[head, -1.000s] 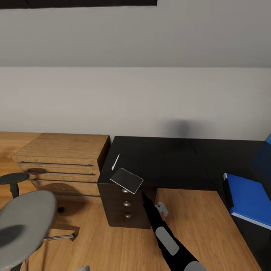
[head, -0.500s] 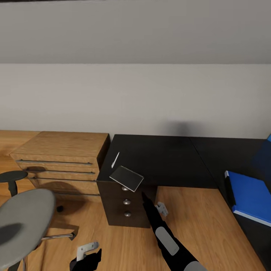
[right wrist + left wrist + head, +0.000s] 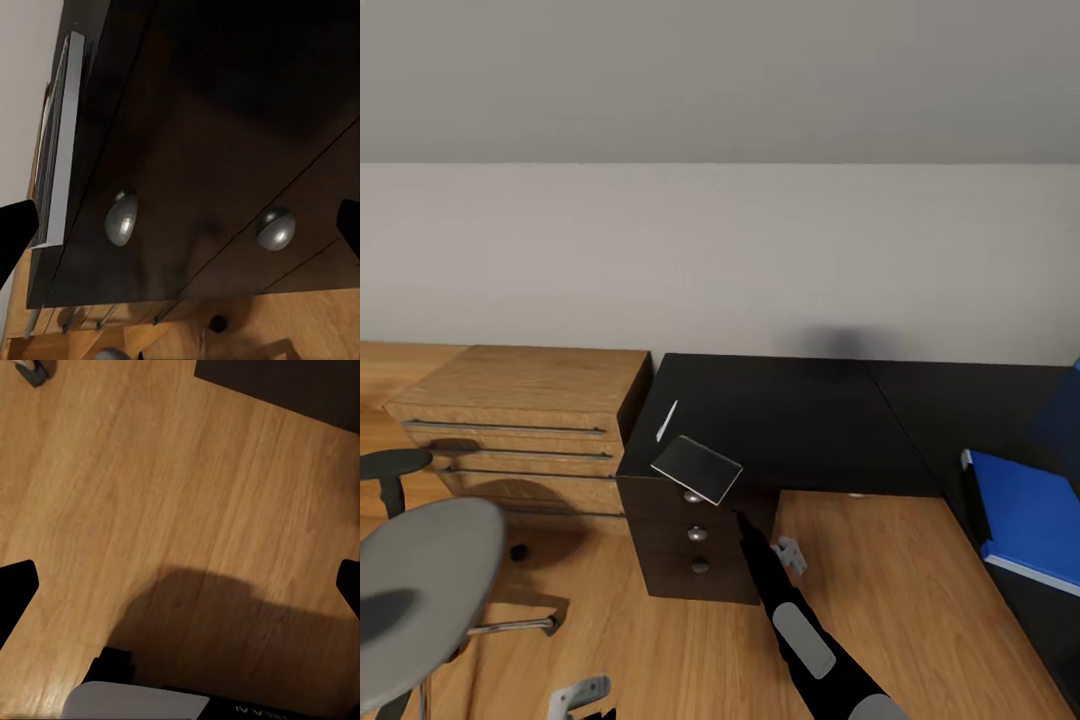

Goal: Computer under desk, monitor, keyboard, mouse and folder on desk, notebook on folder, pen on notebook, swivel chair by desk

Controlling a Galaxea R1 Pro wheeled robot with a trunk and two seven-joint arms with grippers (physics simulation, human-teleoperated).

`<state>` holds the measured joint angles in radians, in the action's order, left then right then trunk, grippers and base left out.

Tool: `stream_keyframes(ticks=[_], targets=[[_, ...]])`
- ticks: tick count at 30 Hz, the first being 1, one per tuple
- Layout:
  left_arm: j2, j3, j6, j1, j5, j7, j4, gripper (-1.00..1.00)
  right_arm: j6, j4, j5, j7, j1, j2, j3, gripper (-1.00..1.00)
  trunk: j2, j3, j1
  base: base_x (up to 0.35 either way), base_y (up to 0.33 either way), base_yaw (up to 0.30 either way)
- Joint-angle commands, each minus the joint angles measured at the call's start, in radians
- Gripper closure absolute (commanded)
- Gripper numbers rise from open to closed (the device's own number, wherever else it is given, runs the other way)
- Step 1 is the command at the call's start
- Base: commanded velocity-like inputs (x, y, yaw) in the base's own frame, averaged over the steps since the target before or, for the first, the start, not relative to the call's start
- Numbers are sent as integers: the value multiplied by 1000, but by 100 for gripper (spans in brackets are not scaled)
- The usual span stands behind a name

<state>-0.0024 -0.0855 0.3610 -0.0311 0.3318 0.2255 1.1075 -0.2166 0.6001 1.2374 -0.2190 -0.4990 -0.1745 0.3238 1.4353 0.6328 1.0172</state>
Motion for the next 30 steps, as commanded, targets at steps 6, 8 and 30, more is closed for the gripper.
stream_keyframes(ticks=[6, 8, 30], targets=[[-1, -4, 1, 0, 7, 8, -10, -100, -6, -2, 10, -5, -1, 0, 27, -100, 0, -3, 0, 0, 0, 172], [-2, -5, -1, 0, 7, 8, -19, -100, -6, -2, 10, -5, -1, 0, 30, -100, 0, -4, 0, 0, 0, 193], [-2, -8, -87, -1, 5, 3, -54, -100, -7, 2, 10, -6, -1, 0, 67, -100, 0, -7, 0, 127, 74, 89]])
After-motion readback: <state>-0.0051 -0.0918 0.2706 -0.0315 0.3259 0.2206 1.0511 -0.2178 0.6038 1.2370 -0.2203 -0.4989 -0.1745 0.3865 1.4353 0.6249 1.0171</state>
